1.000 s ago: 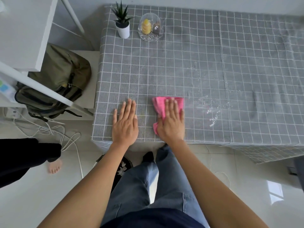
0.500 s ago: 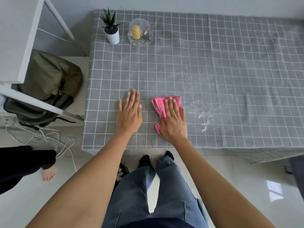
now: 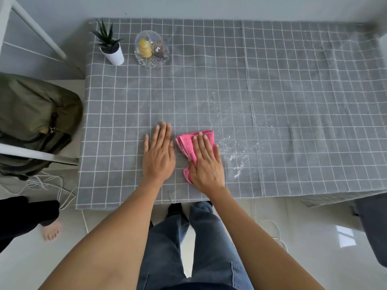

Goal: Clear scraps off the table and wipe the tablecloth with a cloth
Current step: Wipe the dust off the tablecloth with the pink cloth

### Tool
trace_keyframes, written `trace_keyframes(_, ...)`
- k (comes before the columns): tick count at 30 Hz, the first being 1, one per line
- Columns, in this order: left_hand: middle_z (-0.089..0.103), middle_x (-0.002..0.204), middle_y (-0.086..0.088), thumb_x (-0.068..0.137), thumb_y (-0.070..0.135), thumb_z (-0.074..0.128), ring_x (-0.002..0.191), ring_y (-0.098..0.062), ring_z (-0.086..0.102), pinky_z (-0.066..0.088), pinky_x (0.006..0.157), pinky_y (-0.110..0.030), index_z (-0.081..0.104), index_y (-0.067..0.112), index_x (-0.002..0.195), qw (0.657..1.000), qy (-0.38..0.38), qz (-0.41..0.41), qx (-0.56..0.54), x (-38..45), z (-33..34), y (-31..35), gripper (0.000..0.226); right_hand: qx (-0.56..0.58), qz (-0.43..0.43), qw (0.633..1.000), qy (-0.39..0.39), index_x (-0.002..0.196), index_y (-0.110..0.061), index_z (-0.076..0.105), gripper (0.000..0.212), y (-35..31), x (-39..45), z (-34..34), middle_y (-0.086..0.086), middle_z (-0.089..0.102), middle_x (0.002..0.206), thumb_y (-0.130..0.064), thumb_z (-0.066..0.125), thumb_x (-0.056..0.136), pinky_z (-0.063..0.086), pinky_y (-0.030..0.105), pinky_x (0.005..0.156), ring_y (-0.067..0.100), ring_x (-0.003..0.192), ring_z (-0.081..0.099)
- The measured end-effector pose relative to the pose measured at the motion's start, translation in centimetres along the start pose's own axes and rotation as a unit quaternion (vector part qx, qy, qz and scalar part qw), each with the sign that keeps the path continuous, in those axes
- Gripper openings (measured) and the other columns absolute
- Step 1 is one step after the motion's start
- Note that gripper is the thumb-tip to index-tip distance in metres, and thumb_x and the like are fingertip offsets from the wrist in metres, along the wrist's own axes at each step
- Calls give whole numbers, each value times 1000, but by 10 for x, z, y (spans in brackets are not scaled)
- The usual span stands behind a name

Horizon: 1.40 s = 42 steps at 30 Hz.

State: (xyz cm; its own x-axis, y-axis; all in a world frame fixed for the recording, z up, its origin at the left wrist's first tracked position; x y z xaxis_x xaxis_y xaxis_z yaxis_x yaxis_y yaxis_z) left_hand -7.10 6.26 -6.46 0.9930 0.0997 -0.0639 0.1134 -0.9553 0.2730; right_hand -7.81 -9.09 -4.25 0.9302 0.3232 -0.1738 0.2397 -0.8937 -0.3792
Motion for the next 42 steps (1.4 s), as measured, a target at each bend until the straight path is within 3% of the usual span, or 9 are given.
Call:
trace_keyframes(19,8,160,2,100,34,12,147,-12,3,3,120,-43,9,19,152,1000,-3,-3,2,-1,-4,3,55,17,-21,1000,-8,151,-11,14,69,6,-2,-3,5,8,159,-42,16,89,1,42,119,17,147,1)
trace_keyframes(22,5,160,2,99,34,10,147,-12,1,1,120,-42,7,19,152,1000,-9,-4,2,-1,-5,3,55,-36,-36,998,-29,151,-13,4,70,30,1,-10,5,0,159,-46,12,89,0,46,119,20,146,-6)
trace_keyframes(28,1,160,3,100,33,7,147,-11,-3,-1,120,-41,4,20,152,1000,-13,-10,8,-1,-4,3,54,-95,111,989,13,150,-14,-7,69,124,1,-42,6,-7,159,-41,22,93,-3,48,118,21,145,-11)
trace_keyframes(31,1,159,4,100,33,7,147,-11,-2,0,120,-42,4,20,152,1000,-7,-10,4,-2,-4,2,54,-34,196,979,52,151,-13,-2,69,120,2,-46,6,-3,160,-34,17,88,-9,42,118,19,146,-9)
trace_keyframes(34,1,159,4,99,33,7,147,-11,-1,1,120,-42,5,20,152,1000,-5,-10,5,-1,-4,3,55,7,281,957,73,150,-9,-6,69,82,9,-36,10,-8,158,-32,15,88,-6,44,119,23,146,-12)
trace_keyframes(36,3,159,4,99,33,8,147,-11,0,1,120,-42,6,19,152,1000,-3,-11,0,-1,-4,3,55,-24,242,969,47,148,-9,-11,67,49,11,-22,11,-16,155,-34,9,89,-8,44,118,24,144,-16)
trace_keyframes(38,5,159,3,99,33,9,147,-12,1,1,120,-42,7,19,152,1000,-1,-8,-3,-1,-4,3,55,-55,135,989,14,148,-10,-14,68,19,10,-9,11,-16,155,-38,5,88,-11,44,116,25,144,-17)
trace_keyframes(42,7,159,1,99,33,9,147,-13,3,0,120,-42,9,18,152,1000,-2,4,1,-1,-5,2,56,-63,-91,992,-57,151,-12,8,71,20,4,-9,6,4,159,-46,13,89,-5,45,119,20,146,-4)
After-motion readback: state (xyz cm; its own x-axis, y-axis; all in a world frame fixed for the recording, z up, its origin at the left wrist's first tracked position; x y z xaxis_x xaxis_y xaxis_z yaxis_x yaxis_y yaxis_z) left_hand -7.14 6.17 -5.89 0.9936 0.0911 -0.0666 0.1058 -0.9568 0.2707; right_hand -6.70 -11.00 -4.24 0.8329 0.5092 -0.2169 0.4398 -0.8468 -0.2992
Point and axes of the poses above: each hand's wrist, its own x-axis towards the middle knuckle, its own z-axis out of the palm, y = z × x, the point moved 2 cm from there along x, towards the middle knuckle
